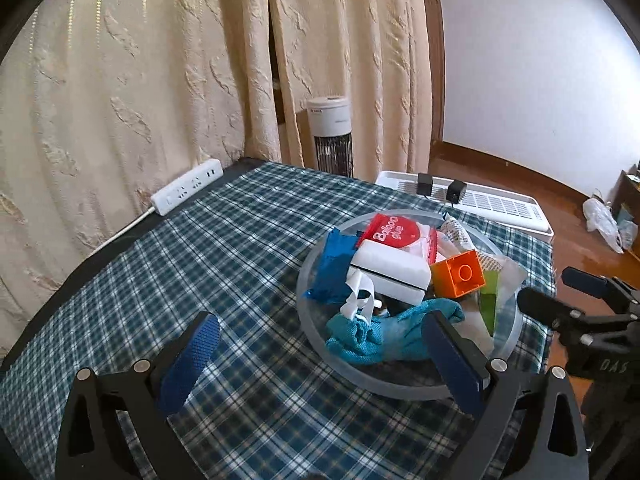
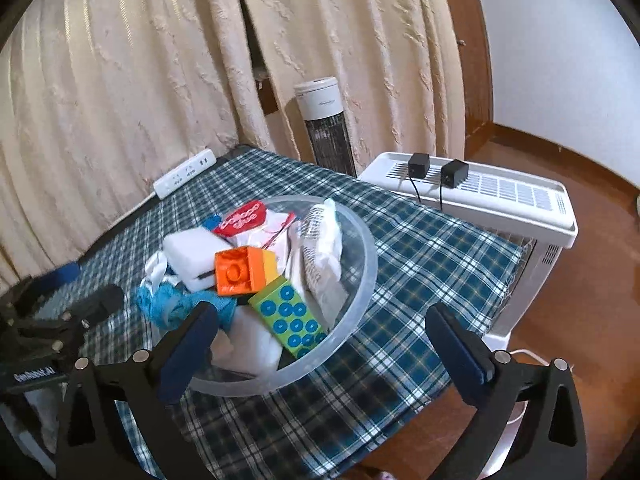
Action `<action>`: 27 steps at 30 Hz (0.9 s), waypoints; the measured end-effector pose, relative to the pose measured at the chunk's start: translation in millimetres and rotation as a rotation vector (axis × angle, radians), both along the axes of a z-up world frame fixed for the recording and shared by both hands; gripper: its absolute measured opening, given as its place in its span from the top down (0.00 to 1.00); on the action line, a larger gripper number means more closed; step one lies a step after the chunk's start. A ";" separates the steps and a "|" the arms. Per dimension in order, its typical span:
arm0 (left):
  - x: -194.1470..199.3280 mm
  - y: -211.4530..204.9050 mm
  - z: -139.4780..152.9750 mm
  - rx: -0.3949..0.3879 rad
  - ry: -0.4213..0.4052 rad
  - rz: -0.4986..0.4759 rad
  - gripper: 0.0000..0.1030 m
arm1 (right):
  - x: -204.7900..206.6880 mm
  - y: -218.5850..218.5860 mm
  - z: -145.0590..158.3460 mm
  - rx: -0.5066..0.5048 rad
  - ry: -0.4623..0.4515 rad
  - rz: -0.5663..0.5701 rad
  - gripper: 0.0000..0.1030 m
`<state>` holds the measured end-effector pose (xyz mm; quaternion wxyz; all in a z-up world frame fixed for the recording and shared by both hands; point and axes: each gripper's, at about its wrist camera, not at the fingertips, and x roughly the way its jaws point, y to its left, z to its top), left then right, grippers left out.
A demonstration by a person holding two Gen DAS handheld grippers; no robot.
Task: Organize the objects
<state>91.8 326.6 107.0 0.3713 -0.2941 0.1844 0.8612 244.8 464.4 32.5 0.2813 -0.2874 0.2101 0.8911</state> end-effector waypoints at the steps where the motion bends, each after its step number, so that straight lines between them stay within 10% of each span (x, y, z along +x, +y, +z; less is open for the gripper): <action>1: 0.6 -2.3 0.6 0.007 0.000 0.002 0.00 | -1.4 -3.1 0.0 0.005 -0.008 0.010 0.00; 27: 2.7 0.0 -16.8 -0.010 -0.075 -0.028 0.00 | -20.8 -28.4 -18.5 0.054 -0.114 0.089 0.00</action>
